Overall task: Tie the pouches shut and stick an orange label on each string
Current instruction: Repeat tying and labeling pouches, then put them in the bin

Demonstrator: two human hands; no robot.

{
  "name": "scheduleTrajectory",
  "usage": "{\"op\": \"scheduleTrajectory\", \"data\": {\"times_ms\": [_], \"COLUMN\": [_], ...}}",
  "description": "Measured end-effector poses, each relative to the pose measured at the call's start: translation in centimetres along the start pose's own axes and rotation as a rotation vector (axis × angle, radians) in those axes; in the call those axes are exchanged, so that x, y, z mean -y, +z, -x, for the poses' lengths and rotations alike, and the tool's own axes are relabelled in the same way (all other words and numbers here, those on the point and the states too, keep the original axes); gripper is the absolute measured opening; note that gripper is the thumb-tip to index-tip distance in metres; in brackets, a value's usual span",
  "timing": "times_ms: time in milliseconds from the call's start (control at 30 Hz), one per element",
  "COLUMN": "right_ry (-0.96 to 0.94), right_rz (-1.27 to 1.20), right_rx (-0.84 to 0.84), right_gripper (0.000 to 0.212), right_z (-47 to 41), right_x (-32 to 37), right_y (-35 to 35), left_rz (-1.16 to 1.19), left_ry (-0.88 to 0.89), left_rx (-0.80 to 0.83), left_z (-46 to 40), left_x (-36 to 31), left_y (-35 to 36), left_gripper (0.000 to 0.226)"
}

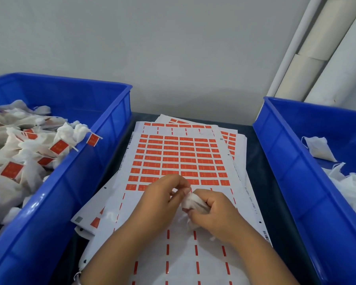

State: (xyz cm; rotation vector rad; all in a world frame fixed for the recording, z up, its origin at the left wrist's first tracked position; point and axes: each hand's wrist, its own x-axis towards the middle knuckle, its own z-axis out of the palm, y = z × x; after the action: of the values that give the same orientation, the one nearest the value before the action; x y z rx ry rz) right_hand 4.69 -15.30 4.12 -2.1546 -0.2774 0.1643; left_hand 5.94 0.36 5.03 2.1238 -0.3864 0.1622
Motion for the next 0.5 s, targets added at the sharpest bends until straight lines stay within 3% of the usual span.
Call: {"op": "scheduleTrajectory", "data": {"times_ms": [167, 367, 500], "right_ry": [-0.022, -0.042, -0.070], "right_rz": [-0.047, -0.082, -0.116], "right_rx": [0.027, -0.124, -0.195], "right_gripper": [0.010, 0.015, 0.019], "right_z": [0.0, -0.1, -0.1], "right_x": [0.1, -0.1, -0.1], "right_y": [0.1, 0.6, 1.0], "left_rz": [0.101, 0.405, 0.516], "left_ry": [-0.150, -0.387, -0.534], "left_rx": [0.008, -0.023, -0.017], "left_z": [0.1, -0.1, -0.2], "left_x": [0.0, 0.1, 0.3], "left_y": [0.4, 0.3, 0.3], "left_gripper": [0.020, 0.014, 0.023]}}
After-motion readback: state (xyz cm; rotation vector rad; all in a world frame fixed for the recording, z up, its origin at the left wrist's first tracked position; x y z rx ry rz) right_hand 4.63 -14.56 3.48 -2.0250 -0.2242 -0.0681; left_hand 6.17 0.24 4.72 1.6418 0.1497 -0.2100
